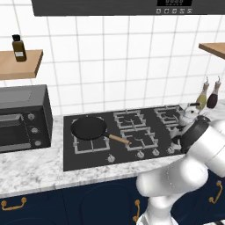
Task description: Pick the kettle from the counter and place it on a stove burner. Then turn the burner on.
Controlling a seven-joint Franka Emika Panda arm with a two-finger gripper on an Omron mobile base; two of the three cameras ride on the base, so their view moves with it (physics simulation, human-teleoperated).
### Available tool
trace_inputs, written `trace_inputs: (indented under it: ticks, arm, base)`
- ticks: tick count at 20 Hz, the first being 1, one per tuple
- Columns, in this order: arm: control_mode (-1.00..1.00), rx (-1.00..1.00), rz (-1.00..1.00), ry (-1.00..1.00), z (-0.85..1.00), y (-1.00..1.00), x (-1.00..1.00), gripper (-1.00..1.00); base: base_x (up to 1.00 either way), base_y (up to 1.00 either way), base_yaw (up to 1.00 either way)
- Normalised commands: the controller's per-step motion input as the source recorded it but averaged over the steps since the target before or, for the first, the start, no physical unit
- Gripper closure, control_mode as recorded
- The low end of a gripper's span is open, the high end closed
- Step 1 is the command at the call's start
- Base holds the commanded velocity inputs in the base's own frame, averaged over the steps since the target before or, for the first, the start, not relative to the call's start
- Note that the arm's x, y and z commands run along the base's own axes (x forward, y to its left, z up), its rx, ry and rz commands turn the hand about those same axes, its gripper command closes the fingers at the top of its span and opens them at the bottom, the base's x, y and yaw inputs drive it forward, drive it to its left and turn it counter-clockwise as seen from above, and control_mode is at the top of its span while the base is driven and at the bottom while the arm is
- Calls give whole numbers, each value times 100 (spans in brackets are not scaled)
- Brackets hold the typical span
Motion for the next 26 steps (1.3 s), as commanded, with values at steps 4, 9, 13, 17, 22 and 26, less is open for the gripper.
trace_inputs:
  ticks: [4,9,13,17,22,26]
  arm:
    - [-100,0,0,0,-14,0,11,-100]
    - [-100,0,0,0,-11,-2,10,-100]
    - [-100,0,0,0,-24,0,7,100]
    - [-100,0,0,0,-32,0,0,100]
    - [-100,0,0,0,-9,0,2,100]
    - [-100,0,1,0,-20,28,0,100]
  base:
    - [0,0,0]
    - [0,0,0]
    - [0,0,0]
    - [0,0,0]
    - [0,0,0]
    - [0,0,0]
